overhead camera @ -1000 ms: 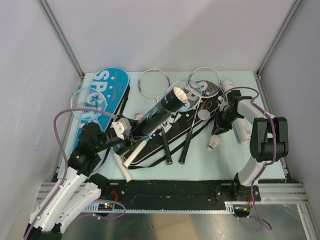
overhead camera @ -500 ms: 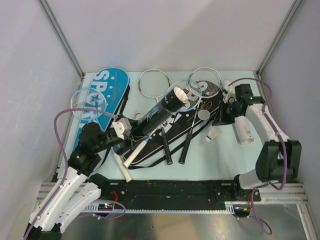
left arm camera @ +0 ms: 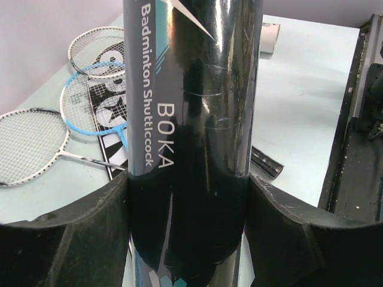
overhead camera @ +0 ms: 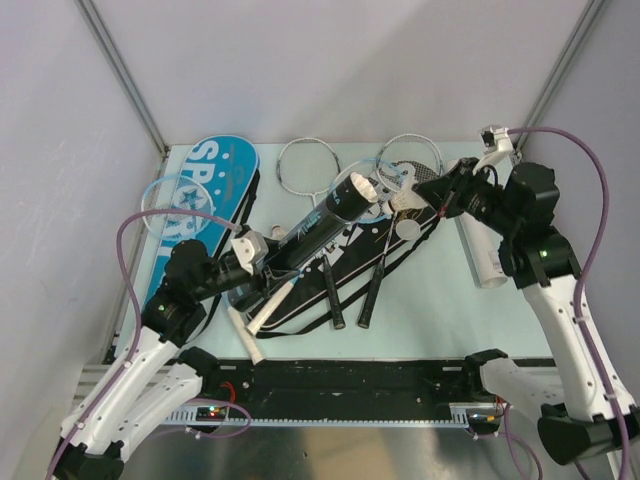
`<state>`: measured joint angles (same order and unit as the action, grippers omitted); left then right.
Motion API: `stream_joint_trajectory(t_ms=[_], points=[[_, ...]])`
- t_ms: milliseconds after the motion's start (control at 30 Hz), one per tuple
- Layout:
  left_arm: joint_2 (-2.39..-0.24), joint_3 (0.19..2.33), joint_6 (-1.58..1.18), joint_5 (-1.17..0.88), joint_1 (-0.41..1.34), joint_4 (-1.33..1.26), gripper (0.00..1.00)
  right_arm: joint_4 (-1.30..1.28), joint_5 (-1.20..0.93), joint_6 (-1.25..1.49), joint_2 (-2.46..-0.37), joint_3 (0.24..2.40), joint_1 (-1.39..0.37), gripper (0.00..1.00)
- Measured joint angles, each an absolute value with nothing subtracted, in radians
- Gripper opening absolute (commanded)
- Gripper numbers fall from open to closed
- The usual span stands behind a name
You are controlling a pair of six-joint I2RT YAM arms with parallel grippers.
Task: Pack up the badminton gear
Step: Place the shuttlecock at the shuttle tube.
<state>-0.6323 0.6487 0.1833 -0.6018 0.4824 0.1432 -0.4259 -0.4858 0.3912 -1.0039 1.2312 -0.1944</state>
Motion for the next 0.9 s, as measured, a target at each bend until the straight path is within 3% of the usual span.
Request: stream_joint_trajectory(t_ms=[367,900], points=[[-0.655,0.644,0.183,-0.603,0.483,0.143,0.36,-0.178,-0.251,0.366,-0.929,1.314,-0.47,0.0],[-0.654,0.634,0.185,-0.607,0.487,0.144,0.36,-0.303,-0.191,0.334,-0.98,1.391,-0.561,0.0]])
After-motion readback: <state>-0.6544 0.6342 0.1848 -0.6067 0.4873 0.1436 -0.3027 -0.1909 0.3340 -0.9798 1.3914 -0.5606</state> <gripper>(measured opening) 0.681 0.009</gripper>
